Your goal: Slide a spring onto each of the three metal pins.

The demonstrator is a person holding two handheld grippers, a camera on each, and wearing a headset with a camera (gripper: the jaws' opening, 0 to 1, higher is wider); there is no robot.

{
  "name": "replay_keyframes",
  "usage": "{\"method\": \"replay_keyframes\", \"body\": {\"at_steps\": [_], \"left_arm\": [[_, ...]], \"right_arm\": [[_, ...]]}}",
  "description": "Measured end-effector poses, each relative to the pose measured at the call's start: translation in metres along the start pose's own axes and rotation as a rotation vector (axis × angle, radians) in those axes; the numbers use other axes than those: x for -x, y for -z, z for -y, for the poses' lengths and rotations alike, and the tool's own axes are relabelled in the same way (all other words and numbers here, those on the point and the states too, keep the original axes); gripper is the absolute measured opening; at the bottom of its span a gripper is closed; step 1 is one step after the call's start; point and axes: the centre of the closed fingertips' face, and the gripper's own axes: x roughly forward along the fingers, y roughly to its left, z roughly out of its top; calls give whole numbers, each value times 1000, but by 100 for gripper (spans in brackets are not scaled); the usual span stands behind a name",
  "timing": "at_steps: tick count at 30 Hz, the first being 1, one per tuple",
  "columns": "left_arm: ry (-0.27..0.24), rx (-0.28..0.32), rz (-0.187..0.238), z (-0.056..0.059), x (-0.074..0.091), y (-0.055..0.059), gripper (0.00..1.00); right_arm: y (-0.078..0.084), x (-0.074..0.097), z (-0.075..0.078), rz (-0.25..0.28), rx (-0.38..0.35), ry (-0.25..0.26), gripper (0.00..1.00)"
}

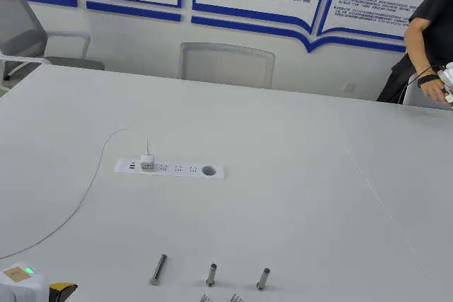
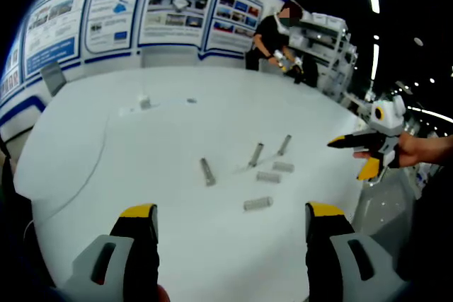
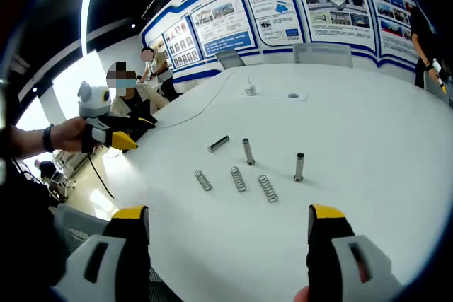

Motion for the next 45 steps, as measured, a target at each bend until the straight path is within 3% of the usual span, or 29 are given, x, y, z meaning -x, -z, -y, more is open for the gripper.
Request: {"method": "replay_keyframes", "body": {"at_steps": [16,29,35,45], "left_arm": [[2,-1,-7,-11,-22,-12,85],[12,-7,-26,-22,-51,-18,84],[27,11,-15,-21,-62,-25,83],[37,11,-48,-24,-90,-15,81]], "right_arm": [[3,1,0,-8,-3,3,94],[-1,1,3,0,-7,9,94],[2,0,3,-10,-12,8,94],[9,-2,1,-23,-21,3,93]]}}
